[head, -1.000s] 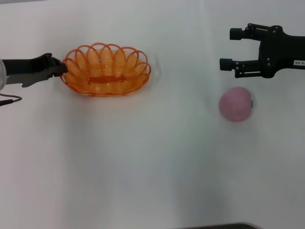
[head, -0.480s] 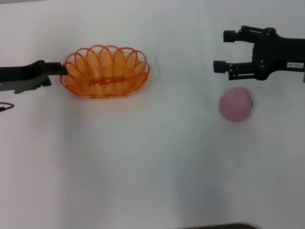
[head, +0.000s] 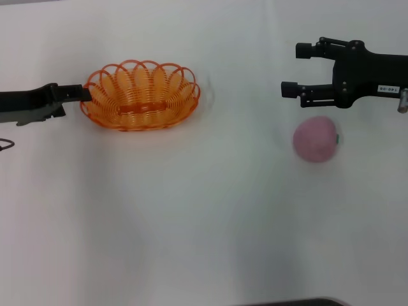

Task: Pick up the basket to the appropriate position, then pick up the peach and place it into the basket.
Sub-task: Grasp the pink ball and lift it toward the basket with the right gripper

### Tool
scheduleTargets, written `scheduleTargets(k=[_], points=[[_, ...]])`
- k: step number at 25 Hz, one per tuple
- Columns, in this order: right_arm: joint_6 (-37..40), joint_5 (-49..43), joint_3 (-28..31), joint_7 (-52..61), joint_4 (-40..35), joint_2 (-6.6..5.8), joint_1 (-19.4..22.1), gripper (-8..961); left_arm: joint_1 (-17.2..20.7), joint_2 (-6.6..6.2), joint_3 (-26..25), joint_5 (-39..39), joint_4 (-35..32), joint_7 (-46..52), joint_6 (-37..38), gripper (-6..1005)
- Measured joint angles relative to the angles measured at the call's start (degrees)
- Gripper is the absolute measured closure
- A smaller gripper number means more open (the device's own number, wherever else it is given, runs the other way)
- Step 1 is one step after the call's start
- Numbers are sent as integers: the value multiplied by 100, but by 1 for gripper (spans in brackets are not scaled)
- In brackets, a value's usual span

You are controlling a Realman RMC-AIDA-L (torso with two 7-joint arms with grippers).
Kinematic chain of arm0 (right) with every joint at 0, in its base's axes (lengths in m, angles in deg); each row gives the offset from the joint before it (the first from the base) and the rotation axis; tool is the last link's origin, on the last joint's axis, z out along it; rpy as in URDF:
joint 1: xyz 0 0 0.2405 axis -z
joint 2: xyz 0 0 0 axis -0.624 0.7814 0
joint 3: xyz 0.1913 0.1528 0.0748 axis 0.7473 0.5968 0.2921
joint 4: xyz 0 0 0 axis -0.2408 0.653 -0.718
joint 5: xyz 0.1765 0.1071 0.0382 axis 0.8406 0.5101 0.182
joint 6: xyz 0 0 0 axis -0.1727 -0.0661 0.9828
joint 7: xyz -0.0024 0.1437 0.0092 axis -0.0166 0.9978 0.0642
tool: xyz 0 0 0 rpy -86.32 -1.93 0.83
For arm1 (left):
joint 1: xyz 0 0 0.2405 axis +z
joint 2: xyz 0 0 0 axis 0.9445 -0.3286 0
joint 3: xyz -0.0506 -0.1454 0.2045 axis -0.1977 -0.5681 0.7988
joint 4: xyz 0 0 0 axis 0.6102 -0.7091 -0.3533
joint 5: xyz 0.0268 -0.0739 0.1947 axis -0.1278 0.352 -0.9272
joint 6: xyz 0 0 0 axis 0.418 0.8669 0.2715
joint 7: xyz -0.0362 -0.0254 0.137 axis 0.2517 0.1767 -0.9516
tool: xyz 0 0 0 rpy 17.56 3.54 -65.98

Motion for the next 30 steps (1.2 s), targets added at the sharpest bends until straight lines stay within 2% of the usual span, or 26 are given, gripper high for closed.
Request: scheduleTargets(k=[2,8,12,22,26,29,30], points=[[-57,0,9,0,4,22,8,39,21,-1,-23,141,-57,-198,91,248],[-229,0,41,3,10,132,26,39,44,-16,-475,944,-114,-1594,687,249],[-305,144,50,32,15,217,73,39,60,-24,-560,1314,-115,-2557,1015,250],[-298,454,72,221,313,244,109,38,173,-5,-574,2292,138,-4359,1424,252],[-308,457,39,217,527,253,104,39,155,-4,-566,2542,256,-5339,1750,253],[-308,457,37,216,596,253,103,39,154,-4,-565,2549,266,-5497,1803,254],[-306,457,35,218,621,253,102,39,151,-5,-561,2557,277,-5880,1937,254]])
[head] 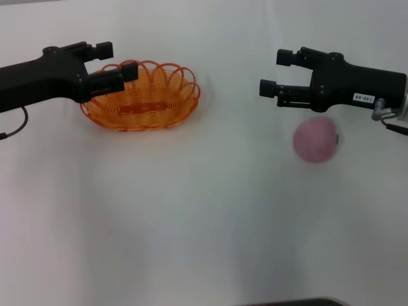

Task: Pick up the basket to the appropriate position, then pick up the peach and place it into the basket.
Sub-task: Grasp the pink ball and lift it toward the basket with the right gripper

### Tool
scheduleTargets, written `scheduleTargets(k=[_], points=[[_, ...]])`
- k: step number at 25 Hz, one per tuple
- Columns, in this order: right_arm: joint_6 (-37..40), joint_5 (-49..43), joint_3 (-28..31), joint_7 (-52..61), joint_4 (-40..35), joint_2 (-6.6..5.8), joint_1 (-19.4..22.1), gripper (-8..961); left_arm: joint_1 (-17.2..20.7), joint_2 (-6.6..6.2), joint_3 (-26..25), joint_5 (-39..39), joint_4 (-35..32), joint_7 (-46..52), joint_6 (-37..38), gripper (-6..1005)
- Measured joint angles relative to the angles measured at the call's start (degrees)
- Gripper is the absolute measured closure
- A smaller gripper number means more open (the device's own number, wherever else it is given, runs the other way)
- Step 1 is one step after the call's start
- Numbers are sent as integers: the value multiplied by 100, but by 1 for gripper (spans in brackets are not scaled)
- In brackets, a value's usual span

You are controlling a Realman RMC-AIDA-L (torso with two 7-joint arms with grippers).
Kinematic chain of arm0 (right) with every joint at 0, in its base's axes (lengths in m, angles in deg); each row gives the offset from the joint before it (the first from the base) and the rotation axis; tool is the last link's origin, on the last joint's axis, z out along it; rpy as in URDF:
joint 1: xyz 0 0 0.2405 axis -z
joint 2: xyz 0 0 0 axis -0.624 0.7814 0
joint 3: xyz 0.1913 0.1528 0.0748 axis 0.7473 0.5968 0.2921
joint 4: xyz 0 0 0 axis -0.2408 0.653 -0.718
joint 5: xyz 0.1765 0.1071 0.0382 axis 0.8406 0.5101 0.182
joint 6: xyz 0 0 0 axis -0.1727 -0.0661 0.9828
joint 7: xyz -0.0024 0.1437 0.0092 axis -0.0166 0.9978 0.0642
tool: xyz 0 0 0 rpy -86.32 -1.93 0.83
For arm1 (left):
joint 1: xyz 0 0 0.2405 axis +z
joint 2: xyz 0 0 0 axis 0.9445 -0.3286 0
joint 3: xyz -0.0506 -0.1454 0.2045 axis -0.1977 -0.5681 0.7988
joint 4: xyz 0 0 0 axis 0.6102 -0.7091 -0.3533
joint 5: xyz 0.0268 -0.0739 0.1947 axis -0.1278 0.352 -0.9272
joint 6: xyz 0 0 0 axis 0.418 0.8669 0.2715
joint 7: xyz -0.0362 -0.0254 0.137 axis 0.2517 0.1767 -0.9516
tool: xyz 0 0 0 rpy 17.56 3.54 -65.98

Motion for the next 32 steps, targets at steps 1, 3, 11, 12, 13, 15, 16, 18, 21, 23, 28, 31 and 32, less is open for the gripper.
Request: scheduleTargets(k=[1,3,11,12,13,15,16,18,21,23,28,31,32], points=[[7,0,-2,5,26,0,-1,39,0,-1,1,1,1,-100,48,254],[17,0,-3,10,60,0,-5,39,9,-5,-4,3,2,-340,204,256],[0,0,-10,10,191,7,-24,38,153,-24,-64,-50,3,-736,368,262],[0,0,-10,10,200,8,-26,38,180,-24,-85,-51,4,-765,387,263],[0,0,-10,10,201,8,-30,38,214,-25,-114,-52,6,-794,417,263],[0,0,-11,10,207,8,-39,38,285,-26,-170,-55,18,-889,481,262],[0,-1,-11,10,208,8,-46,39,335,-26,-196,-61,27,-954,505,262],[-1,-3,-11,10,213,8,-60,39,422,-26,-240,-74,41,-1027,521,262],[-6,-2,-11,-1,261,8,-73,39,550,-26,-379,-177,50,-1087,554,262],[-8,-2,-11,-13,288,8,-83,39,631,-23,-477,-305,53,-1115,621,262],[-14,0,-7,-7,292,8,-94,38,841,-12,-637,-564,60,-1299,818,263],[-17,0,10,-1,291,8,-93,38,967,-3,-803,-740,78,-1519,974,263],[-20,0,12,-1,293,8,-93,38,1006,1,-873,-792,92,-1592,1024,263]])
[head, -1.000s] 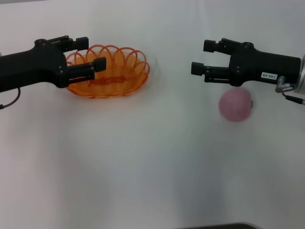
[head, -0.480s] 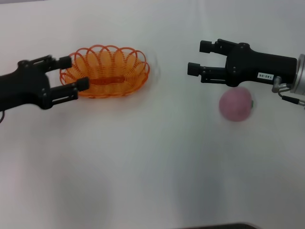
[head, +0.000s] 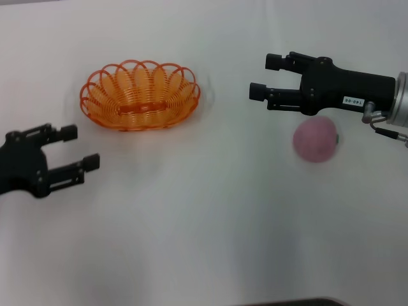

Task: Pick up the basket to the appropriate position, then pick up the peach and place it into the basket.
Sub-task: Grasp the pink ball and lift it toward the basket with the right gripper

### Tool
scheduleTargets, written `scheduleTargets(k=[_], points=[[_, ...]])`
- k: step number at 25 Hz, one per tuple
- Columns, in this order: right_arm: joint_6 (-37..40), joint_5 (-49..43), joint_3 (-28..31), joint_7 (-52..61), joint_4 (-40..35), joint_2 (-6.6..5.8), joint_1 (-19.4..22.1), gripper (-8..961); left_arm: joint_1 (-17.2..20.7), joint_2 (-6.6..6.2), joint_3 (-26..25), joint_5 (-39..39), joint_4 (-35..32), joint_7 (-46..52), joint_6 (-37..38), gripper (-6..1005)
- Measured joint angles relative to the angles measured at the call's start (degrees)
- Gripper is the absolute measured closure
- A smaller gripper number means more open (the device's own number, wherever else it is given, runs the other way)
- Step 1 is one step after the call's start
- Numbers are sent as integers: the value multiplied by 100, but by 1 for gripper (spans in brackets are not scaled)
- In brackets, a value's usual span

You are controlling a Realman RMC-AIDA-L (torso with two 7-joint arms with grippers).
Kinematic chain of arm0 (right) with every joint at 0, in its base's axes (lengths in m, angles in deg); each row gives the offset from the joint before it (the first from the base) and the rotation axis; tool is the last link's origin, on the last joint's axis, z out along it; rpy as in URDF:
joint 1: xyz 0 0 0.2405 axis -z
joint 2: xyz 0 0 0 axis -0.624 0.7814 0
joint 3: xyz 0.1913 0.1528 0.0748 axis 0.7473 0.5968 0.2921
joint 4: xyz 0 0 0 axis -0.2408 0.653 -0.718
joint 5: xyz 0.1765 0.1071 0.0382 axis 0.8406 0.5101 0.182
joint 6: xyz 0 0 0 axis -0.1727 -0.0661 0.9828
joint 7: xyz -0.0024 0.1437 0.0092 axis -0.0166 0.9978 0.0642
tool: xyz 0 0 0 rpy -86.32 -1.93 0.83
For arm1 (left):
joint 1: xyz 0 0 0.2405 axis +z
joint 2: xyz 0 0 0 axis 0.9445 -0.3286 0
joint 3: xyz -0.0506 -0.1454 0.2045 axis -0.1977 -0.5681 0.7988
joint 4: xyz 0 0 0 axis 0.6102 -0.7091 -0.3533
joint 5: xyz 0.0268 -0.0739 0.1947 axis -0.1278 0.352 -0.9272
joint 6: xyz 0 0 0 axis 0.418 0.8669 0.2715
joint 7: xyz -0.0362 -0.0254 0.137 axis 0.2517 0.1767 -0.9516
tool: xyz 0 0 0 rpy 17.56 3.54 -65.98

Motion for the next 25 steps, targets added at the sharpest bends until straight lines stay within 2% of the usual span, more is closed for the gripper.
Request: scheduleTargets(k=[6,25], points=[[-49,0,-18,3,37,0,2,39,148,-3,-327,-167,56,-264,192,263],[-178,-38,-34,169,13,-30,-7,39,8,-32,-311,-679,-80,-269,519,263]])
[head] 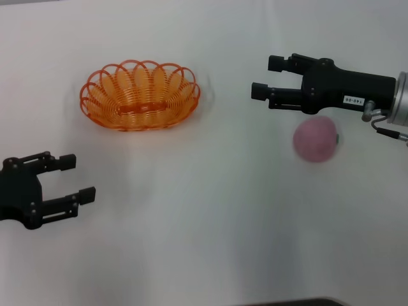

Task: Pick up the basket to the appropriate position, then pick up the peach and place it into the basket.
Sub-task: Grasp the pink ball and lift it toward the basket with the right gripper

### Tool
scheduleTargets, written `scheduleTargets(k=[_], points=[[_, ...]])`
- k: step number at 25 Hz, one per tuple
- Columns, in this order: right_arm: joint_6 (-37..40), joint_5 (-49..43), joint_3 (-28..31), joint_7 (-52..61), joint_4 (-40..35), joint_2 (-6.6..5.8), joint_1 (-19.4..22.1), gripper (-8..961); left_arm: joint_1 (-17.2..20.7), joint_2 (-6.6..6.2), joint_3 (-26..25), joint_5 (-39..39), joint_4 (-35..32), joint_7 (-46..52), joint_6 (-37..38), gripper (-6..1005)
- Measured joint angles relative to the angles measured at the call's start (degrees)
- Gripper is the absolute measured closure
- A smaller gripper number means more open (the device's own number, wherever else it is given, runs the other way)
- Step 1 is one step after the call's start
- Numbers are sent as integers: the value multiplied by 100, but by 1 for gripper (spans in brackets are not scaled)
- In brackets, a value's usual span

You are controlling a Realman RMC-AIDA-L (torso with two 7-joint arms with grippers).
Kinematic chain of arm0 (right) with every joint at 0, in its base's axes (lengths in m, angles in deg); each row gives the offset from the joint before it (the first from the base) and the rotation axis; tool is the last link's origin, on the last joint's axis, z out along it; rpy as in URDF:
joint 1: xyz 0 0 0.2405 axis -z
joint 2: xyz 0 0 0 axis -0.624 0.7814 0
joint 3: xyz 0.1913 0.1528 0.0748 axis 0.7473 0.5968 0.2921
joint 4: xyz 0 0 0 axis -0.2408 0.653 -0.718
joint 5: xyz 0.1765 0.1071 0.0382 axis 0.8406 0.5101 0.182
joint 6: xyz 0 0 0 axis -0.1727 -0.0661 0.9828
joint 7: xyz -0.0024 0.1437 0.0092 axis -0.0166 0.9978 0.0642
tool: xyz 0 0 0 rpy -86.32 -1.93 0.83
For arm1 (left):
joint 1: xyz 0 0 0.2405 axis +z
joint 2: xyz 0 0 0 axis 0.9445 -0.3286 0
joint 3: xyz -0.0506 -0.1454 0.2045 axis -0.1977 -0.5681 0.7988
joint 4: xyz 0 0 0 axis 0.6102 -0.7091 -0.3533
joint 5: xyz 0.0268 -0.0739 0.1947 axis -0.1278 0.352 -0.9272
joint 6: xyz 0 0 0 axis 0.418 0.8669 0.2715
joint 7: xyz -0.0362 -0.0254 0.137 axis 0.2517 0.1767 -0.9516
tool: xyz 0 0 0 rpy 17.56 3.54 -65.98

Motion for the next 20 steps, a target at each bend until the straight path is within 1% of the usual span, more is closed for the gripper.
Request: scheduleTargets(k=[11,14,16,20], points=[[-105,-7,-164,246,-68,-24,-68,38,-48,-4,7,-82,1,-7,32,262],[-63,-6,-250,475,-331,-22,-83,38,-48,-4,6,-82,1,-9,32,262],[6,-1,-335,695,-621,-5,-93,38,-47,-4,5,-82,1,-10,32,262],[190,3,-458,1110,-1180,-12,-116,39,-45,-4,-12,-82,1,-9,32,262]])
